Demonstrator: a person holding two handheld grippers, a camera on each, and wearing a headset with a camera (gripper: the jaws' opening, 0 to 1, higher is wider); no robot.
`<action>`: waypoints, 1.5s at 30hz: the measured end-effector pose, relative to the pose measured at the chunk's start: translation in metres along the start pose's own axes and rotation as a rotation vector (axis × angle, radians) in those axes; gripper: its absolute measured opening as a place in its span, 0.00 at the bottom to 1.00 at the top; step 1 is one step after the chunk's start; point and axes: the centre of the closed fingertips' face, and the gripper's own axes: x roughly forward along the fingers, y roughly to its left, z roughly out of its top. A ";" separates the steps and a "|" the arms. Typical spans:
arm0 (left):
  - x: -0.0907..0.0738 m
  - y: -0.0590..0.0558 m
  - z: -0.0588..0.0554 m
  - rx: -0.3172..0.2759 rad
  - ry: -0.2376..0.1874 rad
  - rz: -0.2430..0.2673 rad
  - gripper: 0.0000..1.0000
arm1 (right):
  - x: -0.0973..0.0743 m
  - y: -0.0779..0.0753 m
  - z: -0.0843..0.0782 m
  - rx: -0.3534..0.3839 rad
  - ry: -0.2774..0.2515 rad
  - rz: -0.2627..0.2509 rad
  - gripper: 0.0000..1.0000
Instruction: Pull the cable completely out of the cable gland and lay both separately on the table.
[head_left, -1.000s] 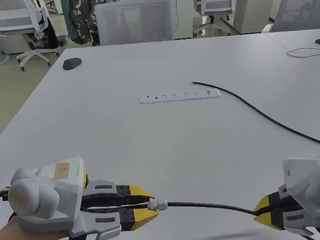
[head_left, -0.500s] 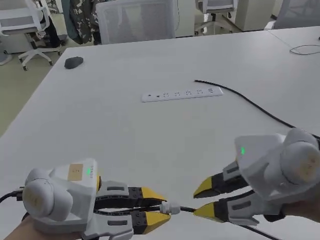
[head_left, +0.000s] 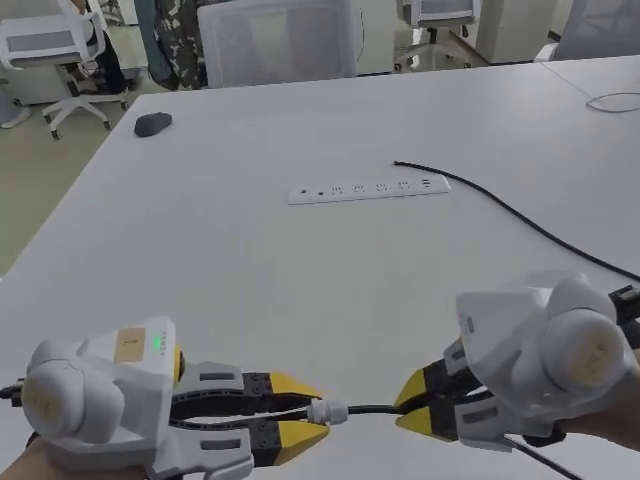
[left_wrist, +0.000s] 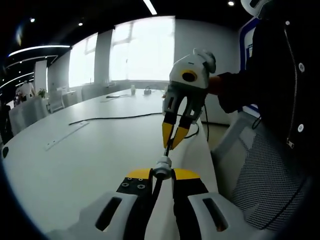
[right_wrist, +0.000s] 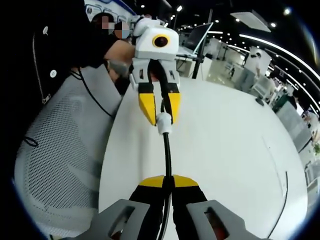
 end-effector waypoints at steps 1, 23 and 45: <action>-0.002 0.001 0.000 -0.002 0.001 0.004 0.15 | -0.001 0.000 -0.001 0.003 0.002 -0.001 0.00; -0.006 0.002 -0.002 -0.009 0.012 0.020 0.15 | 0.007 0.003 -0.028 0.022 0.085 -0.033 0.07; -0.003 -0.003 -0.007 -0.009 0.008 0.014 0.15 | 0.041 0.014 0.049 -0.085 -0.075 0.035 0.00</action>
